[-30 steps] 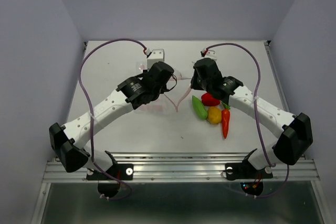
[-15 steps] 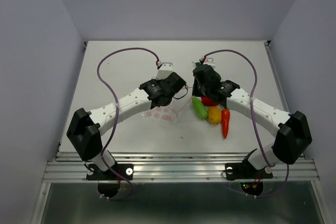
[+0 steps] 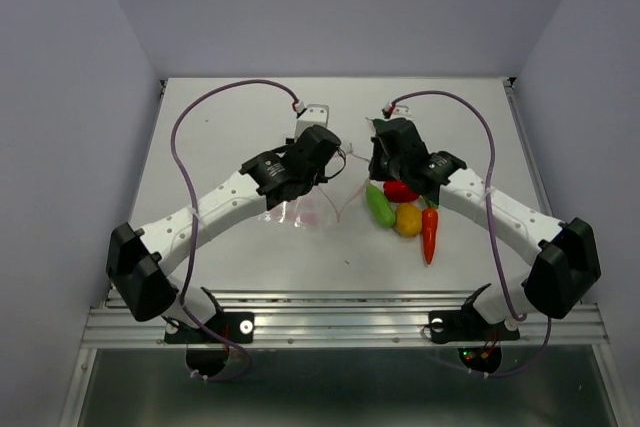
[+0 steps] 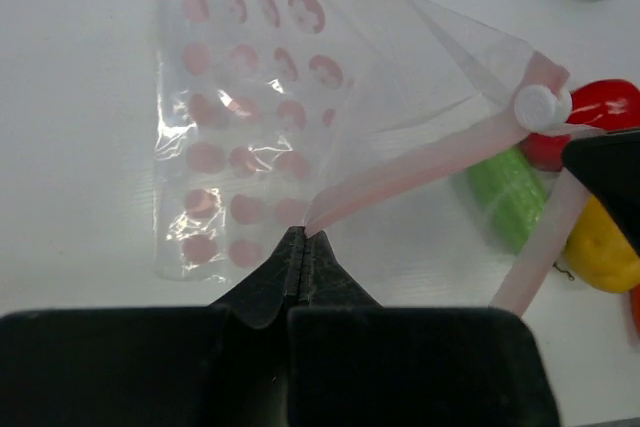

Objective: Place the food in the zip-top bag and seal the zipper

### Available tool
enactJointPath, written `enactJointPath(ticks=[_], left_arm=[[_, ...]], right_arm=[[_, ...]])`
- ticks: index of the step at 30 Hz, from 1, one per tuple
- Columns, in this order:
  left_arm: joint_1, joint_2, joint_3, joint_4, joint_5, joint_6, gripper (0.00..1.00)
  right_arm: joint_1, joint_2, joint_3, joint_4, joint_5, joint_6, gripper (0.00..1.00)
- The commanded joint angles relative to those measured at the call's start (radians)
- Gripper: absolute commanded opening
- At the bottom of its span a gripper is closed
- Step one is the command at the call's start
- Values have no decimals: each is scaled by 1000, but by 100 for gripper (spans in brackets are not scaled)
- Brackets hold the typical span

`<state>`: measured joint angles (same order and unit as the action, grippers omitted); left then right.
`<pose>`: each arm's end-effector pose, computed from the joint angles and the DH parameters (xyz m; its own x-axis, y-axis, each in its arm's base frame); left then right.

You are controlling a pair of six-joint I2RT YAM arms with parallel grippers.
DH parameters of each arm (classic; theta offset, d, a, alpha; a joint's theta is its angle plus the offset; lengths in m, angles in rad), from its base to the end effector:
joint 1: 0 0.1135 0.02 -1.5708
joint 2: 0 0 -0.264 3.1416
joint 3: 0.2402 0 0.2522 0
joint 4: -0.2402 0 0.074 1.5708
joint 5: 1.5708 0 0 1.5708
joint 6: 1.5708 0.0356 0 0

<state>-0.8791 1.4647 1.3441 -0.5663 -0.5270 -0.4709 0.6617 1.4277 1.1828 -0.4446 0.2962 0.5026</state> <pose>0.2201 -0.2377 0.3397 -0.5499 0.0492 -0.8338 0.1887 0.9798 -0.0666 0.2572 0.1871 0.3049 -0.6373 0.0876 -0.7656 -0.1175 0.9708 0.2089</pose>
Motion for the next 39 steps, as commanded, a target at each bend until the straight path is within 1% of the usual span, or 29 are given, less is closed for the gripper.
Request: enactJointPath(ticks=[1,4,5,6,8,9,11,15,18,19,20,21,23,25,27,29,30,31,34,39], left_arm=[[11,-26,-10,129,116,87,0],[9,11,4,125,108,86,0],[9,32,9,126,108,87,0],[9,39,10,128,110,89,0],[9,63,16,132,104,95,0],[9,69,21,129,102,97,0],[11,91,27,131,99,97,0],[11,117,43,129,93,98,0],[11,132,53,125,81,98,0],[11,137,58,123,79,98,0],[11,140,59,121,81,98,0],[11,141,59,121,81,98,0],[11,144,64,121,78,98,0],[12,144,66,118,76,94,0],[12,141,61,124,81,94,0],[14,138,59,134,91,95,0],[14,137,58,138,94,95,0],[15,137,58,140,96,97,0],[19,137,56,146,102,98,0],[19,135,49,161,116,98,0]], right_arm=[[-11,7,24,61,-110,-19,13],[-11,46,61,64,-144,-13,14],[-11,56,72,64,-150,-13,16],[-11,72,83,64,-157,-12,24],[-11,86,116,66,-178,-15,30],[-11,91,127,66,-186,-13,36],[-11,102,156,69,-209,-15,38],[-11,100,176,73,-221,-19,52],[-11,79,169,73,-207,-26,71],[-11,71,153,72,-189,-26,89],[-11,60,143,70,-178,-26,98],[-11,33,132,72,-163,-29,100],[-25,-2,83,69,-114,-24,100],[-48,-73,37,66,-94,-15,100],[-102,-120,-31,66,-112,0,100],[-146,-173,-72,66,-173,8,100],[-174,-177,-104,64,-196,-5,100],[-174,-176,-115,47,-210,-15,100],[-195,-158,-137,6,-195,-36,100],[-264,-84,-155,4,-173,8,100]])
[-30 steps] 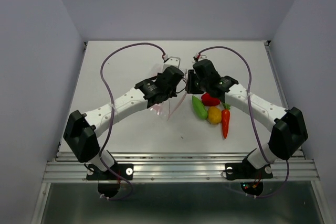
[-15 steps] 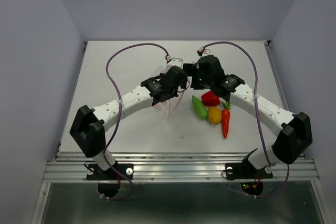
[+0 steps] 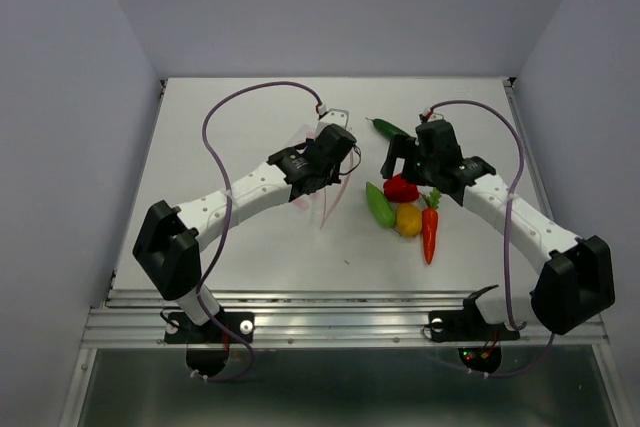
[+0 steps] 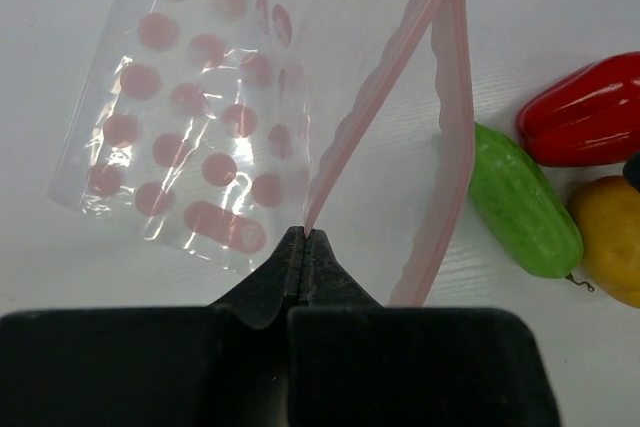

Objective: Place the food in the zip-top bag and seal the zipper

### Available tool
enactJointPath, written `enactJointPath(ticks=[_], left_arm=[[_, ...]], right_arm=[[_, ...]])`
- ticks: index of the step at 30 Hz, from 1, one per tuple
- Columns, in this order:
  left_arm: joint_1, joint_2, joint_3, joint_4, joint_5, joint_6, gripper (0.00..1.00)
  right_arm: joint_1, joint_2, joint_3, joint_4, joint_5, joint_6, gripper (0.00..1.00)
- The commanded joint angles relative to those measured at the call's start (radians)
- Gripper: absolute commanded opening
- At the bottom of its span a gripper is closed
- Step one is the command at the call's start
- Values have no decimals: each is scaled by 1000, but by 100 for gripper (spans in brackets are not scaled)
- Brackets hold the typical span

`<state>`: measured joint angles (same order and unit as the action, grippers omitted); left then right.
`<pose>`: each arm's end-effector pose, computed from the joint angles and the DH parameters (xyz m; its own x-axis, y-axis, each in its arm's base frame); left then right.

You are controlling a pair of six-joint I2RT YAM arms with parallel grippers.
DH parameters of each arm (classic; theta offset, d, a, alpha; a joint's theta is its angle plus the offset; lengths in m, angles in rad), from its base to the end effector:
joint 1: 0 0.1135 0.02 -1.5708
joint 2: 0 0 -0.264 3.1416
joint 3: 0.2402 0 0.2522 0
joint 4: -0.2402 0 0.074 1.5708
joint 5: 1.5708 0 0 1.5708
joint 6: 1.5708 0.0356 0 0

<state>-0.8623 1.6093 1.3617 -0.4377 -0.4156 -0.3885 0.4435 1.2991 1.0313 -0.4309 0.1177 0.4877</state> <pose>0.2483 -0.2677 0.3080 -0.5672 0.1294 -0.8133 0.2987 0.9527 -0.0568 0.2592 0.1185 0.2905 -0.6749 0.1946 -0.7118 -0.0324 0.9558 0.2921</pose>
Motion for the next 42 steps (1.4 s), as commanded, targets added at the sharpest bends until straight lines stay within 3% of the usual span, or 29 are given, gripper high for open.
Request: enactJointPath(ticks=[1,6,16,42], left_arm=[[3,-11,30,34,6,16,0],[6,-5,17,50,20,5,0],[8,4,2,63,37,-6,0],[8,-3,-35,99,93,-12,0]], right_arm=[[-55,61,4,-14,7,43,100],[-55,105,1,-39,97,285,100],[-55,88,-89,-35,143,506,100],[-55,276,-43,106,231,581,100]])
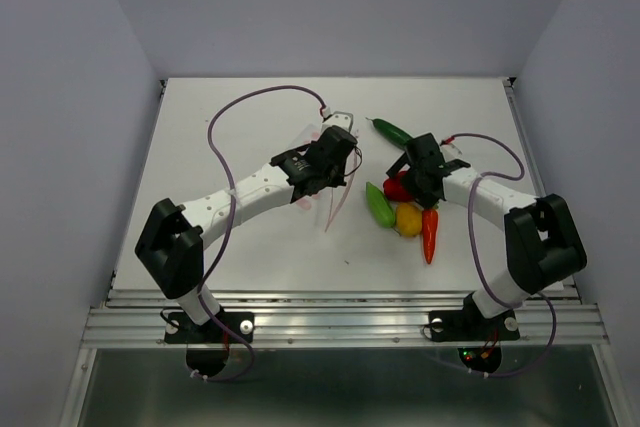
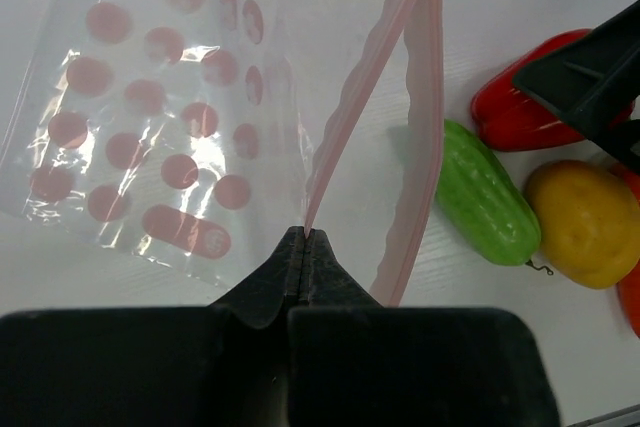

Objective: Place the food in the zip-top bag and seal the zipper

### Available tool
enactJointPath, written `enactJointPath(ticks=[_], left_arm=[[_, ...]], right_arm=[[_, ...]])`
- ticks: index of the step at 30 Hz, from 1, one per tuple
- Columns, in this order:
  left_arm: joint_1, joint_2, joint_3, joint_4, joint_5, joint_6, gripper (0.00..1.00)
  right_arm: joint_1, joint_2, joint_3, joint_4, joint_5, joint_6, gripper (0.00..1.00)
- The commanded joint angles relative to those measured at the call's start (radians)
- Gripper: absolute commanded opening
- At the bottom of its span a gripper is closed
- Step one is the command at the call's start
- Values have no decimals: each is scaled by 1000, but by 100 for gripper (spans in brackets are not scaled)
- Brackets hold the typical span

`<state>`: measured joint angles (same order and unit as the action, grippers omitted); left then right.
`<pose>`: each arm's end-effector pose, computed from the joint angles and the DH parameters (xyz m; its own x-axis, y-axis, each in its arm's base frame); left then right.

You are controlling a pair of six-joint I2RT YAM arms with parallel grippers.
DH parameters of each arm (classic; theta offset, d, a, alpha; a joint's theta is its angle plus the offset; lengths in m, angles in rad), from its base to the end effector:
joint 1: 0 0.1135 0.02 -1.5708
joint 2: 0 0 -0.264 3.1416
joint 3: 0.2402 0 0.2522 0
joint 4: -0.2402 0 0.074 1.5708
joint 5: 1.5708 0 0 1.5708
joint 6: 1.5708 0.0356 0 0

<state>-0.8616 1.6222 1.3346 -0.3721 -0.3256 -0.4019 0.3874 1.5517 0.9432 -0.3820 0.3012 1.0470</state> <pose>0.2500 -0.2738 0.2992 -0.5842 0.1117 -0.8039 0.3541 0.9263 -0.1287 0.2905 0.1071 0.1963 -0.5693 0.6609 -0.4891 0.5654 0.7466 0.3507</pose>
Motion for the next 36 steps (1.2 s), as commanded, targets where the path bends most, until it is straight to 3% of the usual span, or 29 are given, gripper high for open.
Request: enactJointPath(ticks=[1,12,16,32,33,36], left_arm=[[7,-16,-8,33,6,2,0],[7,-4,-3,38,19,5,0],[7,1,2,38,26,2,0],[7,15,9,39,53,-3,0],[6,16,11,39,53,-3,0],[7,21,17,39,54,-3,0]], right_arm=[[1,31,52,61,47,25,100],[1,73,72,123,84,5,96],[1,96,86,124,73,2,100],[1,169,120,127,114,44,100],[1,171,123,127,119,41,98],[1,166,118,158,119,-8,81]])
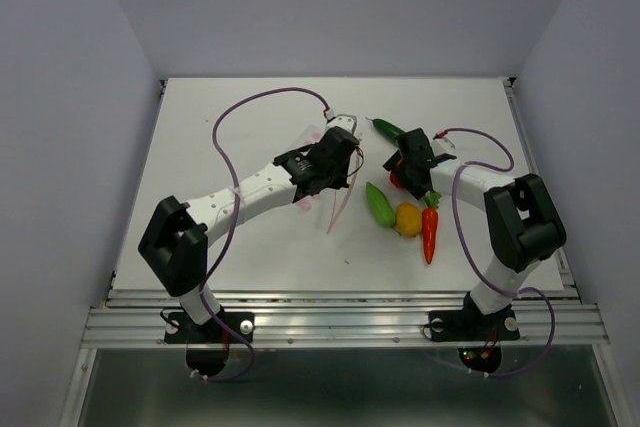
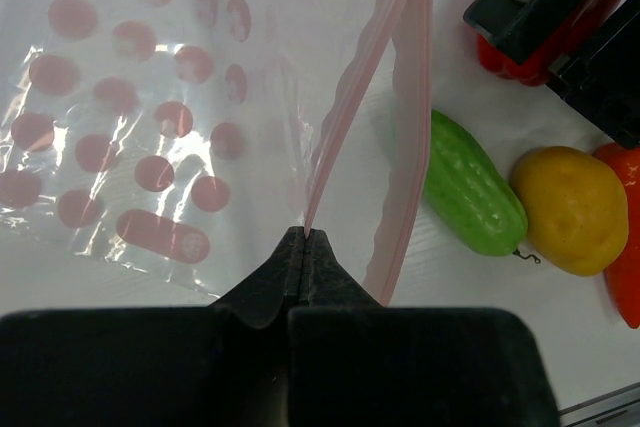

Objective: Place the food in the zip-top bag and seal the zipper

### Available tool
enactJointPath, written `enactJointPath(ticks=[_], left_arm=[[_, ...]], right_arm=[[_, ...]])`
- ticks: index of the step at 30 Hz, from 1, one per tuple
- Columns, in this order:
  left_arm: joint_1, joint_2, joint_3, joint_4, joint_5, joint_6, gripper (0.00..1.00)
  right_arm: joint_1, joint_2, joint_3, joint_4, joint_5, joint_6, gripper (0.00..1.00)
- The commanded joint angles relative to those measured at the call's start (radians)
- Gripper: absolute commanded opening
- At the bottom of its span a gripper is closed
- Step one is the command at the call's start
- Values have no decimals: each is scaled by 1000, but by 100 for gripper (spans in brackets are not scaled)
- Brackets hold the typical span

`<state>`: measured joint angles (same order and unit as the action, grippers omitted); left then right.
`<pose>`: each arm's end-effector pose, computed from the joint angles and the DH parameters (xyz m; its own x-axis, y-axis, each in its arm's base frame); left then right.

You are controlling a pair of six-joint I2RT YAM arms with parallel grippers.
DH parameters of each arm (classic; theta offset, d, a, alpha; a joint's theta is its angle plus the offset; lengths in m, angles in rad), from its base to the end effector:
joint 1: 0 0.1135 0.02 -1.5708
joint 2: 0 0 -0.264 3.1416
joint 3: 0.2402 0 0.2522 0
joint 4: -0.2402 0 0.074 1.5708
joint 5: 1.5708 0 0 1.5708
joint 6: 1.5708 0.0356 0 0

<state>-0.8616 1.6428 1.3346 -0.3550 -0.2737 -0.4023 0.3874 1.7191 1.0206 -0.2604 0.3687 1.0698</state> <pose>0.2521 -0.2790 0.2930 -0.6007 0.1211 -0.7903 0.3877 0.9086 -0.1554 0.3259 0.1191 0.1753 -0.5050 0.6776 -0.5347 0.5876 0.7236 0.3621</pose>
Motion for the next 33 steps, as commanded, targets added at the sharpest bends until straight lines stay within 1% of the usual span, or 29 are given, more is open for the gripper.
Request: enactJointPath(ticks=[1,6,10,11,15,16,18,20,21,22,23,24,25,28,29,30,33], left_arm=[[7,0,17,24,4,-1,0],[7,2,21,22,4,-1,0],[7,5,20,21,2,-3,0],[7,6,20,22,1,-3,0],[7,18,47,8,-10,0,0],[7,23,54,5,-12,0,0],[6,34,64,1,-13,-1,0],[7,37,72,1,-12,-7,0],[7,41,77,-1,-12,-9,0],[7,43,78,-2,-10,-15,0],[7,46,83,-2,-10,-15,0],[7,46,87,-2,-12,-18,0],[7,49,90,-5,-16,-24,0],[7,54,104,-9,-19,-33,0],[7,55,109,-10,-16,-35,0],[7,57,113,-9,-12,-41,0],[7,61,120,-9,-7,-50,0]], right_arm=[[1,-7,36,58,50,-45,74],[1,-55,18,79,59,-114,59],[1,-81,6,81,67,-168,53],[1,-87,4,82,61,-175,50],[1,-139,-14,125,-36,-295,42],[1,-159,-19,131,-87,-347,41],[1,-235,-37,162,-146,-395,40],[1,-324,-79,209,-249,-458,39],[1,-352,-89,223,-339,-499,39],[1,-378,-112,248,-394,-511,37],[1,-425,-123,256,-446,-522,35],[1,-447,-135,289,-543,-533,34],[1,-467,-154,312,-580,-536,32],[1,-522,-168,325,-710,-542,32],[1,-530,-172,337,-747,-541,31],[1,-536,-183,349,-820,-535,30],[1,-532,-197,412,-927,-516,29]])
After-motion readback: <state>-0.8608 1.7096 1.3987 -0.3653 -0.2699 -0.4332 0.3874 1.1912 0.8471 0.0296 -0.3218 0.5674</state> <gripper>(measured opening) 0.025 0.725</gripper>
